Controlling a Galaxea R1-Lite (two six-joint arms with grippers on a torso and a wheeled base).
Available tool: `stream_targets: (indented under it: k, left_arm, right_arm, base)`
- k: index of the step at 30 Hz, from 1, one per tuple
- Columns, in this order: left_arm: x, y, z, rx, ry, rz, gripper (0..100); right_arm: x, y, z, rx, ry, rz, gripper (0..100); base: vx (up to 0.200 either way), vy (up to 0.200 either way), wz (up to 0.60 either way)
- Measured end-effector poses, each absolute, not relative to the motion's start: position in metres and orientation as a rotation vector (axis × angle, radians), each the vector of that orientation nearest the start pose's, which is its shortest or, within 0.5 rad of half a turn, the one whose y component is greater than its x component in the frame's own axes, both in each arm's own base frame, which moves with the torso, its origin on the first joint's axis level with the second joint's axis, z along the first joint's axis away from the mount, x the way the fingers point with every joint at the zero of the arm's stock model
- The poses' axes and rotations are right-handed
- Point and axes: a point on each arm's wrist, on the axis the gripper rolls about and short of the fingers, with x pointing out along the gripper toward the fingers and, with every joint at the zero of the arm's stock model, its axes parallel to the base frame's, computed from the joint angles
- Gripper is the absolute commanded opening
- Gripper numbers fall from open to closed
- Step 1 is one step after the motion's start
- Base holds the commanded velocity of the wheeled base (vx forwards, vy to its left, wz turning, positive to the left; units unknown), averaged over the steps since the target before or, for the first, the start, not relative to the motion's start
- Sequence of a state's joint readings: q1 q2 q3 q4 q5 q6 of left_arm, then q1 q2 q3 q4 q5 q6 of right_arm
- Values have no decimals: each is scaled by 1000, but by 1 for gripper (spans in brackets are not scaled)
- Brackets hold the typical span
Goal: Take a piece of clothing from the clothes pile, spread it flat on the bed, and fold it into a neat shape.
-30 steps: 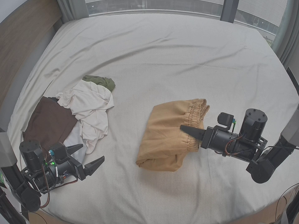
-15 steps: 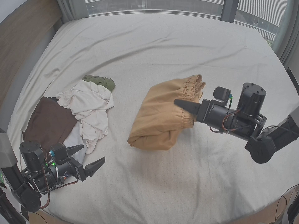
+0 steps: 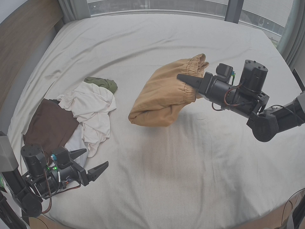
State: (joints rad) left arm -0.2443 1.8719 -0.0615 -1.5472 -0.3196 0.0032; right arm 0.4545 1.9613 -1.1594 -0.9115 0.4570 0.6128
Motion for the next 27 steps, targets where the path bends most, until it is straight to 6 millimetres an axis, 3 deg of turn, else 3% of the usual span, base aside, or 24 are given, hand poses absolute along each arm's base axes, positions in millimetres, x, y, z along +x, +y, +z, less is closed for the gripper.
stream_targets:
  k: [18, 27]
  left_arm:
    - [207, -61, 71, -10, 277, -571, 100]
    - [205, -61, 70, -12, 288, -570, 100]
  right_arm:
    - [403, 193, 233, 568, 100, 905, 0]
    - [438, 191, 211, 569, 89, 870, 0]
  base:
    - [0, 0, 0]
    - [0, 0, 0]
